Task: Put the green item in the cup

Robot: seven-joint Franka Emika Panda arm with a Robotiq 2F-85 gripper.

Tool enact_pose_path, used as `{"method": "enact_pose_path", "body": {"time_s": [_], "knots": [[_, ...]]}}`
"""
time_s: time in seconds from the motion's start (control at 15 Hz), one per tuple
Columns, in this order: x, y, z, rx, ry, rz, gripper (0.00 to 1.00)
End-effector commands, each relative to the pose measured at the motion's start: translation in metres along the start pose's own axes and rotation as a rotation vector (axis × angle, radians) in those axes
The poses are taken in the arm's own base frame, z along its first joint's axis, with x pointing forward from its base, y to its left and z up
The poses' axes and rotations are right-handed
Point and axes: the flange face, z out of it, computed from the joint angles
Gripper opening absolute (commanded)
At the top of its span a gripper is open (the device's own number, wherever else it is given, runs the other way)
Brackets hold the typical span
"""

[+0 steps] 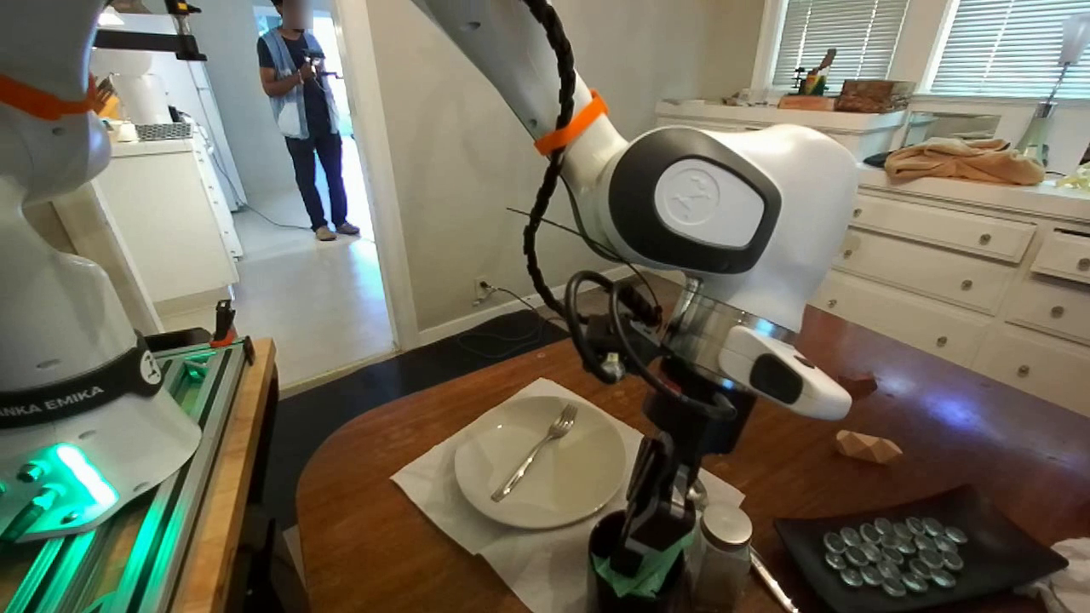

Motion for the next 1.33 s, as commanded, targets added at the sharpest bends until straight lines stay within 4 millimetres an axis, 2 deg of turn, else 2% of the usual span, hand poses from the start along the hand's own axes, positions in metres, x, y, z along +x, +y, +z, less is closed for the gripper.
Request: {"method": "enact_pose_path", "body": {"time_s": [0.0, 0.2, 0.33, 0.67, 1.0, 1.27], "knots": [[0.001, -0.012, 0.027, -0.003, -0.03, -0.004, 0.0], [-0.004, -0.016, 0.044, -0.025, -0.063, -0.02, 0.0], [-0.004, -0.017, 0.046, -0.019, -0.069, -0.02, 0.0], [0.006, -0.016, 0.01, 0.015, 0.015, -0.013, 0.0], [0.016, -0.02, -0.046, 0.07, 0.136, -0.007, 0.0], [0.011, -0.032, -0.08, 0.183, 0.173, -0.074, 0.0]]}}
